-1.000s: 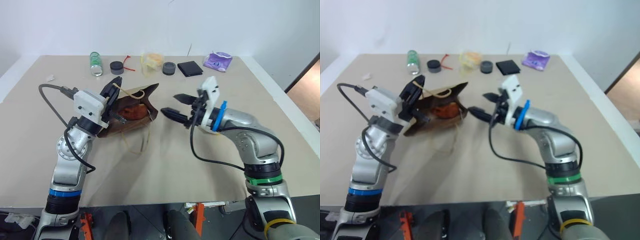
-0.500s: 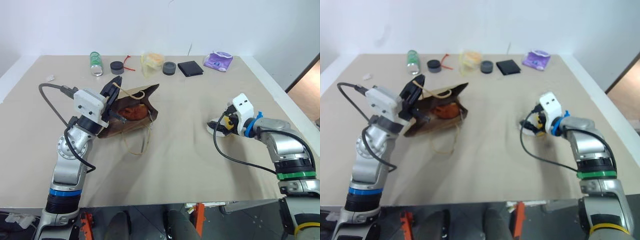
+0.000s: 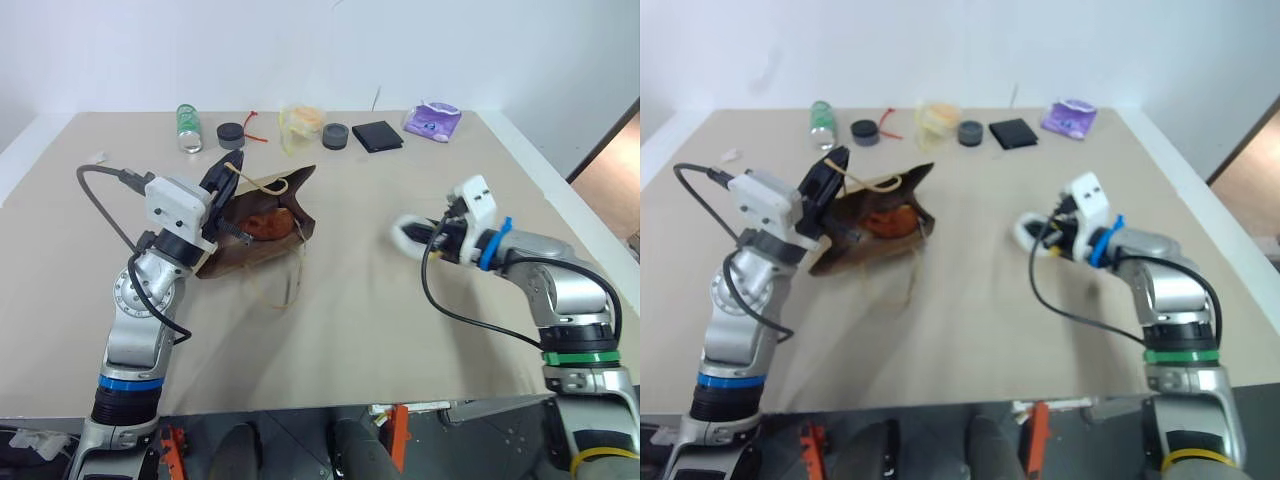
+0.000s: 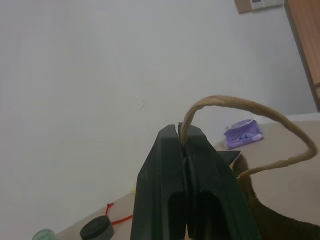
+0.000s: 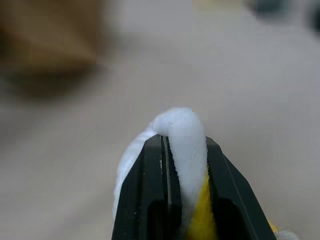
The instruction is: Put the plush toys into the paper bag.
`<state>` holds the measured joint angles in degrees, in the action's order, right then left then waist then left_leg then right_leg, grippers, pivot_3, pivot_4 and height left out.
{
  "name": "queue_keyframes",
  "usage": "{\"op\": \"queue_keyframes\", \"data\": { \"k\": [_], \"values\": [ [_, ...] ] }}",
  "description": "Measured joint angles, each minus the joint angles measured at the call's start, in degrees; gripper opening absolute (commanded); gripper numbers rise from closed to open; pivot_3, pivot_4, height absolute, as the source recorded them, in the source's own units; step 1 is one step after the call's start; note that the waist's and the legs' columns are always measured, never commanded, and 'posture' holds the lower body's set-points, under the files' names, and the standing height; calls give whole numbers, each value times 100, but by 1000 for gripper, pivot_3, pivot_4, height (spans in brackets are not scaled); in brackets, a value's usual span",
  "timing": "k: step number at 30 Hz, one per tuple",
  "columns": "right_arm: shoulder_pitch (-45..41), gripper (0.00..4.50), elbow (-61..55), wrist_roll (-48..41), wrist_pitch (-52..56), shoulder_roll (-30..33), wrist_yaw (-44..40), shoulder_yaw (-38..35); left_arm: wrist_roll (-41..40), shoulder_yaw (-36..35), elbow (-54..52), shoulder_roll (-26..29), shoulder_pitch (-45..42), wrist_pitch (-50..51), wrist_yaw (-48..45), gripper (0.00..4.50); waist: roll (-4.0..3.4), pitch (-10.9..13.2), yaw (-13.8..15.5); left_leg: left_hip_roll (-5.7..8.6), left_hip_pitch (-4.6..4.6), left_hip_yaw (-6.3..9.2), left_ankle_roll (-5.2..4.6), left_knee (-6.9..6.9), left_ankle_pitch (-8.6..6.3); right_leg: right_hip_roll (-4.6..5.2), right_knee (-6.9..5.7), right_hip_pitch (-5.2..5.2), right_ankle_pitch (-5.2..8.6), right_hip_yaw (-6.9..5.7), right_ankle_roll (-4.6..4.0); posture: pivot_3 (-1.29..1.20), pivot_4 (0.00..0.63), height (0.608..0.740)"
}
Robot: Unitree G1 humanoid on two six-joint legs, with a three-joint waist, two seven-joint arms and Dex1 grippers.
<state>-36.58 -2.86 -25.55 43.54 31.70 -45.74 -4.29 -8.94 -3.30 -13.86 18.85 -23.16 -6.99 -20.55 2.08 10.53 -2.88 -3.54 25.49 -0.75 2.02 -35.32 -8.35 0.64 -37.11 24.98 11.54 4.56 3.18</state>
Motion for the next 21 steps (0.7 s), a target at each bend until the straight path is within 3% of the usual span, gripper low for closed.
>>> {"op": "queue_keyframes", "data": {
  "k": [7, 13, 21],
  "values": [
    [-353, 172, -401, -325, 412, -1708, 815, 731, 3, 8, 138, -17, -38, -2, 2, 0, -1, 1, 22, -2, 3, -3, 3, -7, 3, -1, -1, 3, -12, 2, -15, 0, 150, 740],
    [-1089, 172, 807, 223, -255, -2861, 1360, 1250, 4, 23, 135, -24, -28, -3, 7, 0, 0, -1, 13, -9, 1, -1, 2, -4, 4, -11, -1, 7, -16, 2, -23, 0, 150, 740],
    [-1325, 172, 2037, 871, -1161, -3563, 1780, 1534, 9, 17, 123, -21, -21, 0, 12, 0, 1, -1, 16, -12, 7, -1, 3, -3, 4, -13, -1, 12, -15, 1, -24, 0, 150, 740]
  ]
}}
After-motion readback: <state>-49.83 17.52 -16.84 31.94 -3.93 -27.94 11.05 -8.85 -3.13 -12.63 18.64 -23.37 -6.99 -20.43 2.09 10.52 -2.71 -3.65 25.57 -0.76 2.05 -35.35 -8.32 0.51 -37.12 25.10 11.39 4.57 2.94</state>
